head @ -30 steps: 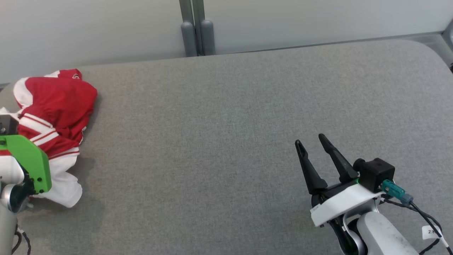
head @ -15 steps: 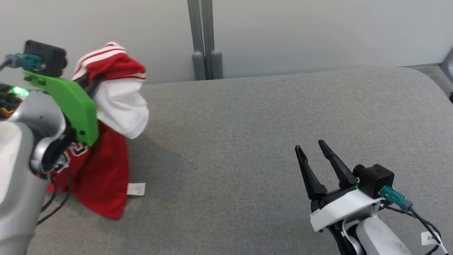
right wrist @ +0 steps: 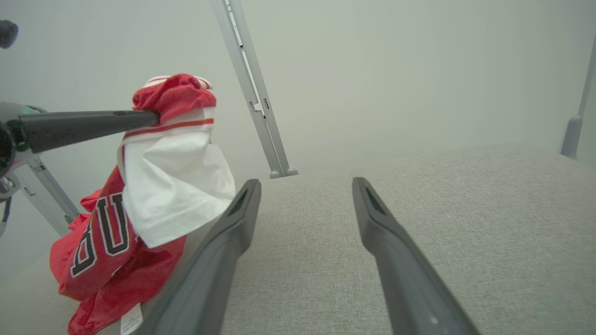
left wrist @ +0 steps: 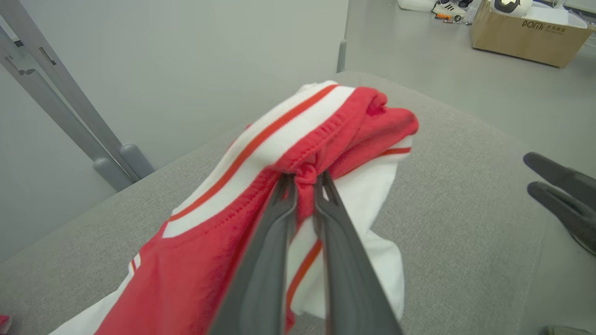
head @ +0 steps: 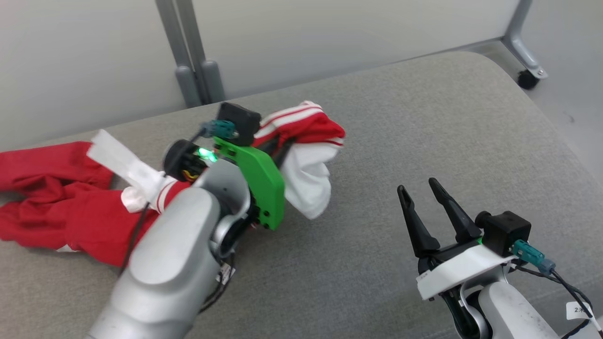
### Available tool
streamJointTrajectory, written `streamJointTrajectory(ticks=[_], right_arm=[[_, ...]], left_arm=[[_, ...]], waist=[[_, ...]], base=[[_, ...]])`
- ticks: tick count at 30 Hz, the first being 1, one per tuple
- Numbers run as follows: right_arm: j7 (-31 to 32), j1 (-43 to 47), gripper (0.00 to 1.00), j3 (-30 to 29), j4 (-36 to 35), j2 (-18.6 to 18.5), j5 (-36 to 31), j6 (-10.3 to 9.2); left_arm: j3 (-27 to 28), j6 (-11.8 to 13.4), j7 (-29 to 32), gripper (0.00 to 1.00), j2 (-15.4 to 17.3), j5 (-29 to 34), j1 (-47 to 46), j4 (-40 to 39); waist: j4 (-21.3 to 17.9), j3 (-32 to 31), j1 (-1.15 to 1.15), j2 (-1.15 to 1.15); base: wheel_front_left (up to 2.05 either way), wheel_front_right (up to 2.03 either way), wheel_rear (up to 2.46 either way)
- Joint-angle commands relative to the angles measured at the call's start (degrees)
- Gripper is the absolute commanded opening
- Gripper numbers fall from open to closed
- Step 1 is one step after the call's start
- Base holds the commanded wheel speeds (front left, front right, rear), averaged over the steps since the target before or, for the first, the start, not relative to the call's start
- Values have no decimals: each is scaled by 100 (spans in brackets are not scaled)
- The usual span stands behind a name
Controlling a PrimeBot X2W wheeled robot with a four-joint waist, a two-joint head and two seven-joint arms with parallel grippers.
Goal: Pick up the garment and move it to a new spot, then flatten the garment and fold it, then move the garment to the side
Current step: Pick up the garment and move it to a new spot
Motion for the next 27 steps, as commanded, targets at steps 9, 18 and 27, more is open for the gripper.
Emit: streamJointTrajectory(ticks=[9, 18, 27], right_arm=[[-17, -158, 100, 1, 5, -1, 65, -2], [-17, 67, 100, -104, 28, -76, 31, -2], [-17, 315, 100, -209, -185, -97, -20, -2]], left_arm=[[-1031, -104, -1173, 100, -630, 124, -210, 1965], [-1532, -43, -2155, 100, -649, -306, -340, 2023], [-1062, 556, -3110, 100, -112, -353, 157, 1531]], waist=[[-506, 537, 0, 0], [131, 176, 0, 0], [740, -180, 0, 0]], base=[[0, 0, 0], [0, 0, 0], [0, 0, 0]])
